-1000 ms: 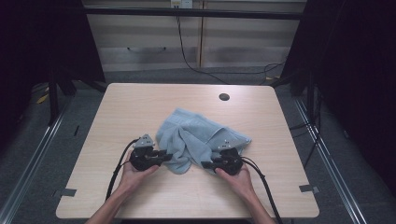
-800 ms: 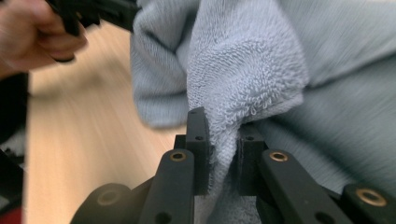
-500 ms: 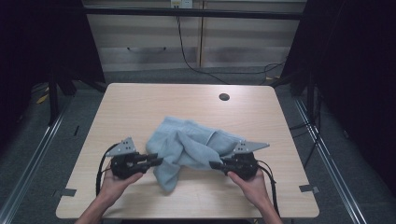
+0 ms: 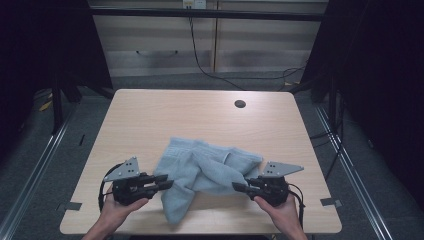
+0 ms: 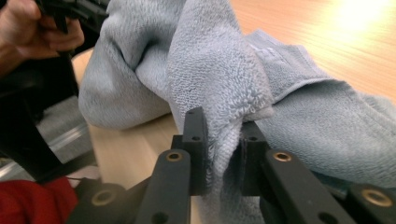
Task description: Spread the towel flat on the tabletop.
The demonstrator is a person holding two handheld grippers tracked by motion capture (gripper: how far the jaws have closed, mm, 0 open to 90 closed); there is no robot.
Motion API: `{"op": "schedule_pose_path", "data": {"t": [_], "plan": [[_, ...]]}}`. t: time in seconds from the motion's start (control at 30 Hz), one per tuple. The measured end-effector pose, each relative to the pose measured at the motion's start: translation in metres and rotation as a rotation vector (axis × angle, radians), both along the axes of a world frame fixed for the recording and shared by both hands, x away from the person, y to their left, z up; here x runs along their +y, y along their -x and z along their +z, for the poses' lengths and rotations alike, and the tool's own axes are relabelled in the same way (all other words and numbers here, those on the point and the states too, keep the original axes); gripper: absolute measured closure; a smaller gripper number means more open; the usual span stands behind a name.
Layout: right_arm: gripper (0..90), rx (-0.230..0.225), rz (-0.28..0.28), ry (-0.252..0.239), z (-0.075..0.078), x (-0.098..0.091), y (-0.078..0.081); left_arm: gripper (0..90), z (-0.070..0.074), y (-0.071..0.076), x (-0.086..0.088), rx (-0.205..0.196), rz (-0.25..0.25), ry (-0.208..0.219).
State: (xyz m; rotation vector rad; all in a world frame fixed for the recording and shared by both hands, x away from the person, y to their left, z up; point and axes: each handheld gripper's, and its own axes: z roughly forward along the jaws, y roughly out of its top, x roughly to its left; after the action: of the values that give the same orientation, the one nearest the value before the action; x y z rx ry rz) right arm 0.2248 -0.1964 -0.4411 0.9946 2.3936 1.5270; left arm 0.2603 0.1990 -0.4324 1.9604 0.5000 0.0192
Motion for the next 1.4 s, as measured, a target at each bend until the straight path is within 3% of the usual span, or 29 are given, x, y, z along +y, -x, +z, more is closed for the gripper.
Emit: {"op": "schedule_pose_path", "data": {"t": [0.07,0.1,0.17,0.2,0.23,0.3,0.33,0.4,0.43,0.5,0.57,0.6,0.63,0.7,0.73,0.77,0.8,0.87,0.93,1.0,1.03,1.07,1.1,1.17,1.2,1.3,1.37,1.4], "plan": [[73.8,0.042,0.016,0.037,-0.012,0.001,-0.002,70.8,-0.012,0.004,-0.001,0.050,-0.074,-0.028],[73.8,0.042,0.016,0.037,-0.012,0.001,-0.002,69.0,-0.012,0.004,-0.001,0.050,-0.074,-0.028],[76.3,0.072,0.013,0.103,-0.026,-0.002,0.004,63.7,-0.017,0.005,0.002,0.063,-0.067,-0.035],[76.2,0.082,0.009,0.114,-0.029,-0.005,0.006,59.9,-0.015,0.001,0.008,0.063,-0.026,-0.017],[76.3,0.090,-0.003,0.123,-0.032,-0.009,0.009,56.2,-0.015,0.001,0.008,0.063,-0.026,-0.017],[76.3,0.092,-0.014,0.130,-0.034,-0.013,0.011,54.2,-0.012,-0.006,0.016,0.071,0.026,0.031],[75.5,0.101,-0.045,0.147,-0.035,-0.022,0.016,52.9,-0.010,-0.011,0.020,0.058,0.050,0.029],[73.5,0.102,-0.053,0.148,-0.035,-0.027,0.017,51.7,-0.011,-0.020,0.022,0.040,0.112,-0.011],[66.6,0.098,-0.081,0.143,-0.032,-0.038,0.020,50.1,-0.015,-0.028,0.022,0.050,0.139,-0.021],[62.7,0.073,-0.112,0.121,-0.023,-0.048,0.018,46.8,-0.024,-0.044,0.021,0.082,0.181,-0.036],[61.0,0.057,-0.122,0.100,-0.019,-0.051,0.017,46.3,-0.034,-0.058,0.018,0.087,0.222,-0.069],[61.1,0.020,-0.151,0.061,-0.008,-0.056,0.007,45.3,-0.039,-0.066,0.017,0.093,0.242,-0.074],[61.1,0.020,-0.151,0.061,-0.008,-0.056,0.007,45.3,-0.045,-0.074,0.017,0.113,0.263,-0.069],[60.5,0.005,-0.187,0.049,-0.001,-0.058,-0.014,43.9,-0.053,-0.089,0.014,0.153,0.286,-0.089],[59.9,0.002,-0.206,0.053,-0.001,-0.058,-0.026,43.6,-0.055,-0.095,0.013,0.155,0.299,-0.095],[59.3,0.011,-0.217,0.063,-0.003,-0.057,-0.038,43.5,-0.057,-0.099,0.012,0.146,0.324,-0.082],[58.1,0.012,-0.231,0.079,-0.006,-0.056,-0.051,43.6,-0.060,-0.103,0.011,0.163,0.334,-0.078],[56.4,0.045,-0.273,0.065,-0.018,-0.057,-0.080,41.2,-0.064,-0.110,0.007,0.170,0.344,-0.098],[55.8,0.049,-0.286,0.064,-0.023,-0.057,-0.088,40.7,-0.068,-0.114,0.002,0.174,0.352,-0.105],[55.1,0.083,-0.305,0.085,-0.034,-0.055,-0.099,39.1,-0.073,-0.115,-0.004,0.192,0.344,-0.093],[55.3,0.100,-0.301,0.102,-0.040,-0.054,-0.102,39.1,-0.076,-0.115,-0.008,0.203,0.336,-0.113],[57.4,0.114,-0.294,0.121,-0.045,-0.052,-0.102,41.0,-0.078,-0.112,-0.013,0.175,0.323,-0.147],[62.4,0.111,-0.279,0.152,-0.049,-0.049,-0.098,51.7,-0.077,-0.111,-0.014,0.157,0.320,-0.168],[70.7,0.096,-0.250,0.164,-0.050,-0.048,-0.090,69.1,-0.075,-0.109,-0.013,0.156,0.297,-0.166],[79.9,0.080,-0.226,0.161,-0.048,-0.049,-0.079,80.0,-0.073,-0.107,-0.013,0.147,0.298,-0.168],[82.7,0.042,-0.227,0.166,-0.043,-0.051,-0.069,83.3,-0.069,-0.102,-0.010,0.131,0.305,-0.163],[86.0,0.017,-0.213,0.163,-0.038,-0.055,-0.056,84.1,-0.064,-0.096,-0.005,0.142,0.297,-0.145],[86.8,0.013,-0.209,0.165,-0.036,-0.057,-0.052,84.1,-0.061,-0.092,-0.001,0.130,0.290,-0.156]]}}
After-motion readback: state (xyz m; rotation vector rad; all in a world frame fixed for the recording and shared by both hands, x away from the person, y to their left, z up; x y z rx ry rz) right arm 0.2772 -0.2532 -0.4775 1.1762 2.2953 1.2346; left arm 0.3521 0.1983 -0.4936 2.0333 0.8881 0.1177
